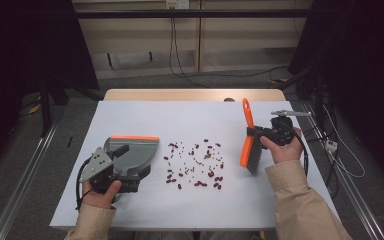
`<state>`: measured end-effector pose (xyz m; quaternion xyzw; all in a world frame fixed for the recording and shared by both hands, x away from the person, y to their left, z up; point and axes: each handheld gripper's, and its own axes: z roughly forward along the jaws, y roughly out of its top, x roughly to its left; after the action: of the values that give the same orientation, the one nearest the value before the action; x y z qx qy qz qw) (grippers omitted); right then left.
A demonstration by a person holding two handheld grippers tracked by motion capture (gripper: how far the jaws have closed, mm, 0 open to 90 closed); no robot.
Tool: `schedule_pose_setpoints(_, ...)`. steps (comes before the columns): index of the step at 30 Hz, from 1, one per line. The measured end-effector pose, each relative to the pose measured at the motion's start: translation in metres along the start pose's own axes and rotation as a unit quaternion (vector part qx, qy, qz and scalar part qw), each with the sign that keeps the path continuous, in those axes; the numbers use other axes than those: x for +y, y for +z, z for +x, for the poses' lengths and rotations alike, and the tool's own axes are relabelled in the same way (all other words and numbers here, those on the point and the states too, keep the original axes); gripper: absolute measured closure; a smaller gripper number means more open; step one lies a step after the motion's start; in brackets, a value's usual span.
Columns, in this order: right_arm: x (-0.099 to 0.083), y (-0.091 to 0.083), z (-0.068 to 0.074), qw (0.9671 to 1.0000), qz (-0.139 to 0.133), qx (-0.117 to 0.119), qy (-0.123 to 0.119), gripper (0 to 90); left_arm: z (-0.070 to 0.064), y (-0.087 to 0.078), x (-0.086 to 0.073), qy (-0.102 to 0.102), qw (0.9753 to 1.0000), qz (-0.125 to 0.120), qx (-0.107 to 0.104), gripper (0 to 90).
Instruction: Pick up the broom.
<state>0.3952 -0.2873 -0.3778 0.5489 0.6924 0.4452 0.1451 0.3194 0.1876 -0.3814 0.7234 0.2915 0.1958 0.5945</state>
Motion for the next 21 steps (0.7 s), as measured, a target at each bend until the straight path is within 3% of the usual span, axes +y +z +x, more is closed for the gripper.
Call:
schedule_pose_setpoints(6,0.001,-0.006,-0.002,0.9998,-0.016,0.011,0.01,70.8,-0.012,0.02,0.003,0.004,0.9996,0.015,-0.024,3.0)
schedule_pose_setpoints(9,0.002,-0.009,0.0,0.9994,-0.031,0.012,0.012,70.8,-0.018,0.028,0.005,-0.005,0.9993,0.016,-0.034,3.1)
schedule_pose_setpoints(11,0.005,-0.01,0.003,0.999,-0.036,0.021,0.014,70.8,-0.021,0.034,0.008,0.001,0.999,0.021,-0.039,3.1)
schedule_pose_setpoints(15,0.013,-0.009,0.015,0.9981,-0.054,0.027,0.012,70.8,-0.034,0.054,0.017,-0.012,0.9981,0.026,-0.055,3.3)
schedule_pose_setpoints(21,0.022,0.003,0.039,0.9961,-0.073,0.047,0.014,70.8,-0.051,0.088,0.026,-0.013,0.9966,0.041,-0.07,7.4)
